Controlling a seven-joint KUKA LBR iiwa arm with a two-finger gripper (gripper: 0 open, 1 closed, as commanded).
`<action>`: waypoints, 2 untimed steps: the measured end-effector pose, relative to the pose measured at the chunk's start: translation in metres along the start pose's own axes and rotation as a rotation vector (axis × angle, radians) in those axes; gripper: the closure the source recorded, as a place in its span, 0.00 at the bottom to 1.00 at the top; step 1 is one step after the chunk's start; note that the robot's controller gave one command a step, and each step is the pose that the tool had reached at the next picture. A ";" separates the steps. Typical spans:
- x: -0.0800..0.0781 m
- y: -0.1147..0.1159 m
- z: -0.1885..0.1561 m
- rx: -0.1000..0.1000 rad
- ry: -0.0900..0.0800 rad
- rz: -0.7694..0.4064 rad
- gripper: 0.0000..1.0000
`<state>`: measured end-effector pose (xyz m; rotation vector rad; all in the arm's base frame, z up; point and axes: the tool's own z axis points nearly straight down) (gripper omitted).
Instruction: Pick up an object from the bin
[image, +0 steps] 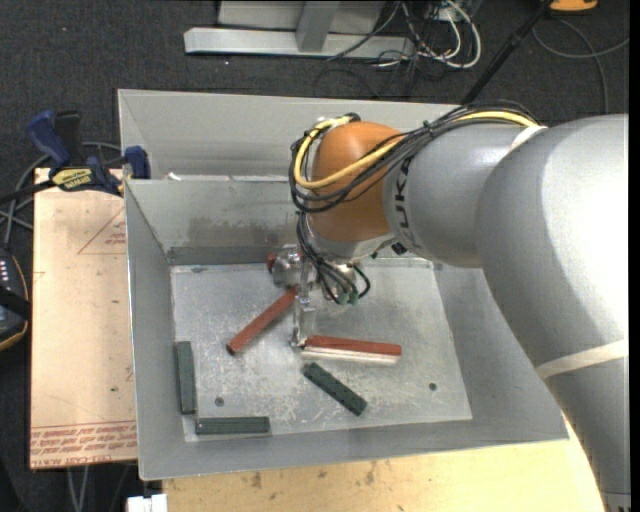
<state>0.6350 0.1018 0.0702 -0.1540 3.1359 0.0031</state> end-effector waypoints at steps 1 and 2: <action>0.015 0.065 0.000 -0.002 0.002 -0.112 0.00; 0.014 0.062 0.000 0.000 0.000 -0.105 1.00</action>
Offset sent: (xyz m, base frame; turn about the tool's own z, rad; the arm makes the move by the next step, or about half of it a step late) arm -0.0208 0.0591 -0.0002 -0.1060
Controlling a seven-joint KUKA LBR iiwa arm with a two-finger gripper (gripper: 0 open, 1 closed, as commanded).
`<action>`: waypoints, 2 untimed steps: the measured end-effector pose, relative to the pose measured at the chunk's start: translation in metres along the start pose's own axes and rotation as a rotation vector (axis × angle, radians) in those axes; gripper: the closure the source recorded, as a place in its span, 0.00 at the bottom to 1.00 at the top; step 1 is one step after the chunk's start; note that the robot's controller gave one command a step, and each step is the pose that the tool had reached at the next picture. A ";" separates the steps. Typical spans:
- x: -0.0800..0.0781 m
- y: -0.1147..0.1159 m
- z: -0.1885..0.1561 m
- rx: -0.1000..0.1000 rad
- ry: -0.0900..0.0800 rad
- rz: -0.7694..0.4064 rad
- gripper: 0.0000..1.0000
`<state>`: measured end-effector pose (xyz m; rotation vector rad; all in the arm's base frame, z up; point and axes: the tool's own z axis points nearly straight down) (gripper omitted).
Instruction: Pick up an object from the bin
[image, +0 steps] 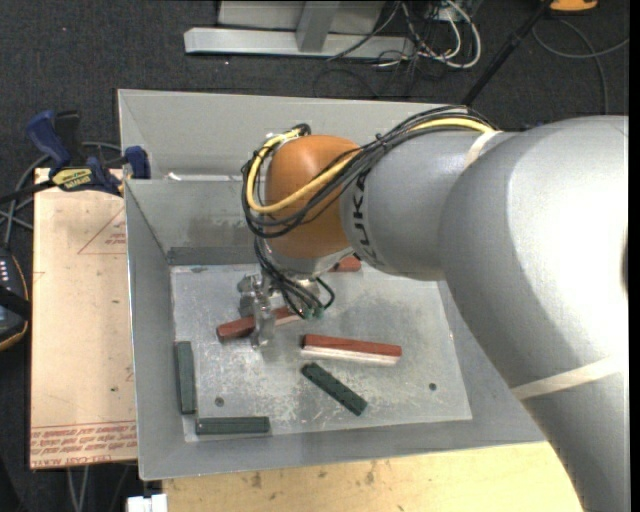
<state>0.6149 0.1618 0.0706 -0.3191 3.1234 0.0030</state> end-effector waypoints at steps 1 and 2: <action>-0.007 0.009 -0.106 0.001 -0.009 -0.243 1.00; -0.007 0.007 -0.182 0.001 -0.011 -0.242 1.00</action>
Offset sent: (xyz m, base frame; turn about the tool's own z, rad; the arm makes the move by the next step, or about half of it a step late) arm 0.0031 0.0087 0.1020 -0.2436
